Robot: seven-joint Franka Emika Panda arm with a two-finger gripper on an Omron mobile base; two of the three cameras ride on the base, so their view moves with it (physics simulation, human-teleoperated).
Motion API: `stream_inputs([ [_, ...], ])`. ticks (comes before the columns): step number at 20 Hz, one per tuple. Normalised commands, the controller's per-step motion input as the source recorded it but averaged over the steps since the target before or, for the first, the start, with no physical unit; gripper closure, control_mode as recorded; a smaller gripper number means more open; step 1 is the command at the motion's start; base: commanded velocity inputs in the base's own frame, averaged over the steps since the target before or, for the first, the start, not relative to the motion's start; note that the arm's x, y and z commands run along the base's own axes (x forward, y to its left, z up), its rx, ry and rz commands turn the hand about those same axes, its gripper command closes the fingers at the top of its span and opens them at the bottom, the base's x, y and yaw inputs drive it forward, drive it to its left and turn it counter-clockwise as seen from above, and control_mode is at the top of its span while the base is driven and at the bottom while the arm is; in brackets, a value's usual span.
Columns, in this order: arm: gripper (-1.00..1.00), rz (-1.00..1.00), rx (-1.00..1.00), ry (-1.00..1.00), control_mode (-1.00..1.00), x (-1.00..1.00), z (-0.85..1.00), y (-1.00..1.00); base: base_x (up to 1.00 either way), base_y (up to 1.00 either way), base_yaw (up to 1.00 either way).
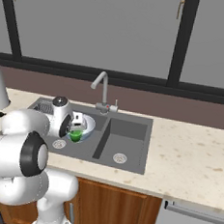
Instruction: Remove the squash and eggplant from the sink. Then move the bowl and cup from the counter to the sink for washing.
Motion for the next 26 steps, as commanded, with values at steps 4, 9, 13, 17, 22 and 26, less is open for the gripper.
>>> stream_inputs([
  [4,1.0,0.02,0.0,0.0,-1.0,0.08,-0.04,-0.01,0.0,0.0,0.0],
  [9,1.0,0.02,0.0,0.0,-1.0,0.06,-0.02,-0.01,0.0,0.0,0.0],
  [13,1.0,0.01,0.0,0.02,-1.0,0.01,0.0,-0.02,0.0,0.0,0.0],
  [17,1.0,0.0,0.0,0.07,-1.0,0.02,0.0,0.0,0.0,0.0,0.0],
  [22,1.0,0.0,0.0,0.11,-1.0,0.02,0.0,0.0,0.0,0.0,0.0],
  [26,1.0,0.0,0.0,0.03,-1.0,0.01,0.0,-0.05,0.0,0.0,0.0],
])
